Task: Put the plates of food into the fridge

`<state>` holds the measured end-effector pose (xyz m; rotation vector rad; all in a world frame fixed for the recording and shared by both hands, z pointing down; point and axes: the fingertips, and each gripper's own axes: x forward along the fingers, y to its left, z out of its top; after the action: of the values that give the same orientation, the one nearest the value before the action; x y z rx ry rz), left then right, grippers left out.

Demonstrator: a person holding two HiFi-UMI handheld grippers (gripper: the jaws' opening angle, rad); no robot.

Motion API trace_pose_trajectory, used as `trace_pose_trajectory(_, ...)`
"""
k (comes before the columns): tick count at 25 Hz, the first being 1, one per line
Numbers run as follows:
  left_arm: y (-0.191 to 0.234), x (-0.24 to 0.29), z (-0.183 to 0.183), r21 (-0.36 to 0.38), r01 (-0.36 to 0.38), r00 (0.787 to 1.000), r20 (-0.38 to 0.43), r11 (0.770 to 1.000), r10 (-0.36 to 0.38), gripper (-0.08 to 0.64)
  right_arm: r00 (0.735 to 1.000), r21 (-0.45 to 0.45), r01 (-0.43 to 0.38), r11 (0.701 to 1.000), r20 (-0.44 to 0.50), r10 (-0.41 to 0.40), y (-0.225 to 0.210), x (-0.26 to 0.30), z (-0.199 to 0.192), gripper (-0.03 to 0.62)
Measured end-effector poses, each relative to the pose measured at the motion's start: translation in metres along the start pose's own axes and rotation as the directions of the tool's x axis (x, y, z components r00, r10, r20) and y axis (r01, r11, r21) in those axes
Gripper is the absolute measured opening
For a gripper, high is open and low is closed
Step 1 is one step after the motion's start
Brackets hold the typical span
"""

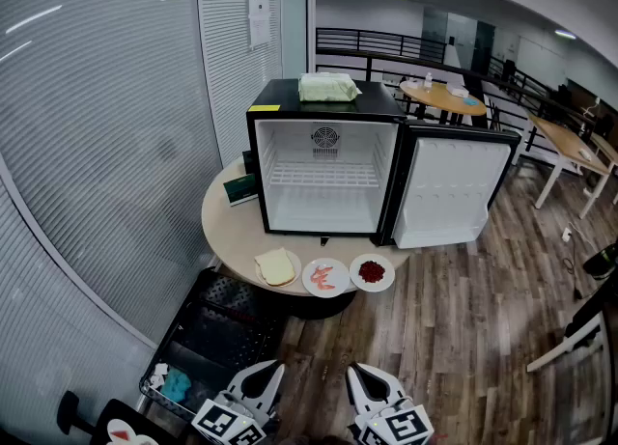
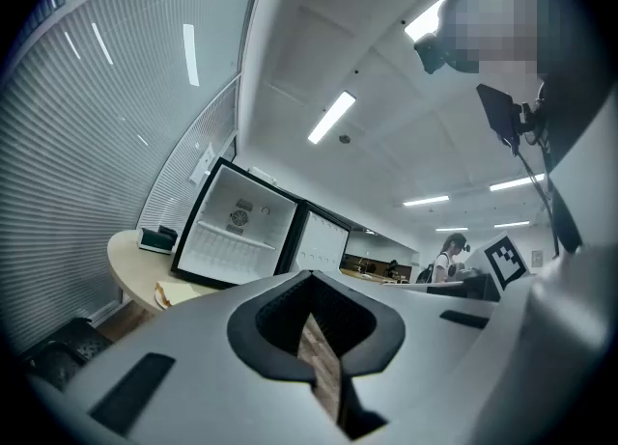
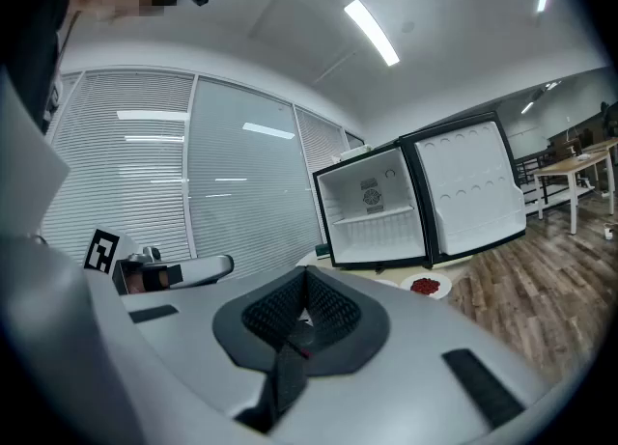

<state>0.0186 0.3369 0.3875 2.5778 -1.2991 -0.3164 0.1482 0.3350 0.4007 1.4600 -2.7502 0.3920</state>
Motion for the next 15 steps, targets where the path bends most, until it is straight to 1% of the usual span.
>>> trace_pose_trajectory(7,-0.006,0.007,-0.003,-0.003,-0.012,1.000,0.005,1.000,0.012,0.006,1.000,-0.002,-0.014,1.000,0.007,0.014,-0.007,-0.004,0.003,0.006)
trace_pose_trajectory(11,-0.013,0.013,-0.006,0.008,-0.010,1.000,0.009,1.000,0.009,0.006,1.000,0.016,-0.022,1.000,0.003,0.021,-0.013,0.000,0.000,0.006)
trace_pose_trajectory(15,-0.019,0.014,-0.007,0.010,-0.023,0.999,0.025,1.000,0.023,0.006,1.000,0.038,-0.027,0.999,-0.004,0.028,-0.019,0.008,-0.003,0.006)
